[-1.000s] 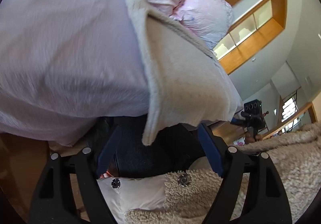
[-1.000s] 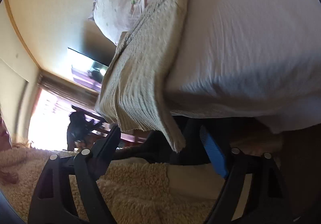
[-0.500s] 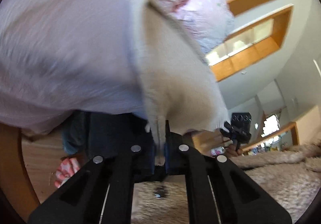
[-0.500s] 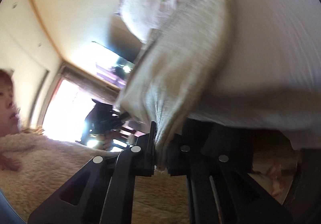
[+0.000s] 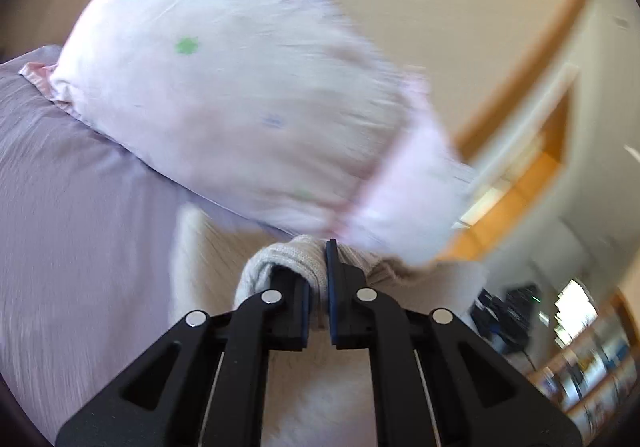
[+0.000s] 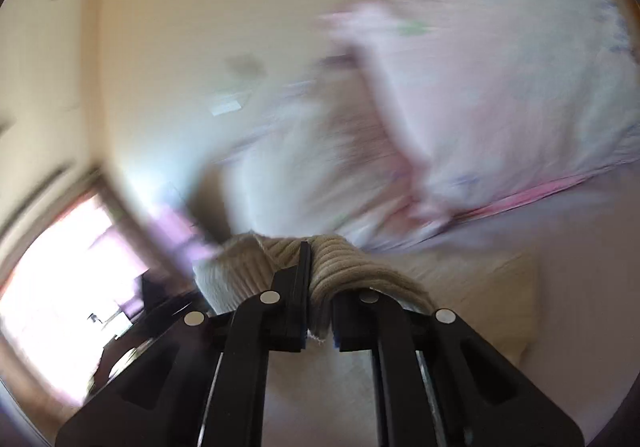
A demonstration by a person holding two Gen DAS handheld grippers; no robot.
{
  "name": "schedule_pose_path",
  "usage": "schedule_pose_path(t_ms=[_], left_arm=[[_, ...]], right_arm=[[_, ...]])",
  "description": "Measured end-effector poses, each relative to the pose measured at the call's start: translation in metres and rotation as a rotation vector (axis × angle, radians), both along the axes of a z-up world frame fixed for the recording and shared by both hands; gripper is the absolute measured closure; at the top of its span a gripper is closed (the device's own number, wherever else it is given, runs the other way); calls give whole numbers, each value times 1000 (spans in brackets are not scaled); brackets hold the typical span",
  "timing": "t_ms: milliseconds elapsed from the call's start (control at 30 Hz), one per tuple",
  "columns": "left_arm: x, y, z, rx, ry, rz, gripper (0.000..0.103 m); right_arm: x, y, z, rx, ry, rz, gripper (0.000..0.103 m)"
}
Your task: Fold small clothes
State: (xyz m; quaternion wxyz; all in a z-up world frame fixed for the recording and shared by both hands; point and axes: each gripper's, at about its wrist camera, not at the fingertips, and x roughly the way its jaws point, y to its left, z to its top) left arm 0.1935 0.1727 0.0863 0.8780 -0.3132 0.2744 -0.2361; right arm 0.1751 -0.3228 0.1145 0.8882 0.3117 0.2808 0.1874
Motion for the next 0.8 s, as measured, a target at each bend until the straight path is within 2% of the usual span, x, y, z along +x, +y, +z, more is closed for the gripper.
schedule_pose_path(t_ms=[33,67,100,133,200,233,267,367,500,567,667,700,767,800], left_arm=[[21,-1,-10,21,57,27,89],[32,0,-17,29,103,35,84],[41,3,-25,25,157,42,67],[41,7,-30,16,182,46,45],[30,18,-32,27,168,53,26],[24,21,-33,55,168,59,25],[20,25,-35,80,180,56,25],[22,30,-54,84,274,14,26],[22,22,-77,82,368,-54,37],[20,14,-80,68,365,-73,43],[21,5,-86,30,400,-69,65],[23,4,-91,-10,429,-80,76],[24,4,-88,-142,434,-81,80],[24,1,-82,-178,414,-91,81]], right_arm=[[18,-2,-14,-19,88,-40,76],[18,-2,-14,-19,88,-40,50],[37,-6,-39,-48,261,-122,33],[33,-9,-44,-19,265,-129,30],[14,-12,-43,-29,221,-140,10],[14,-12,-43,-29,221,-140,8],[2,-13,-39,-67,178,-151,8],[4,-12,-35,-42,168,-130,7],[7,-8,-38,-40,164,-93,7],[6,-5,-41,-40,166,-79,7],[0,-9,-46,-17,167,-61,7],[-2,-11,-46,-12,167,-58,7],[-8,-16,-44,-6,159,-55,7],[-8,-16,-44,-6,159,-55,7]])
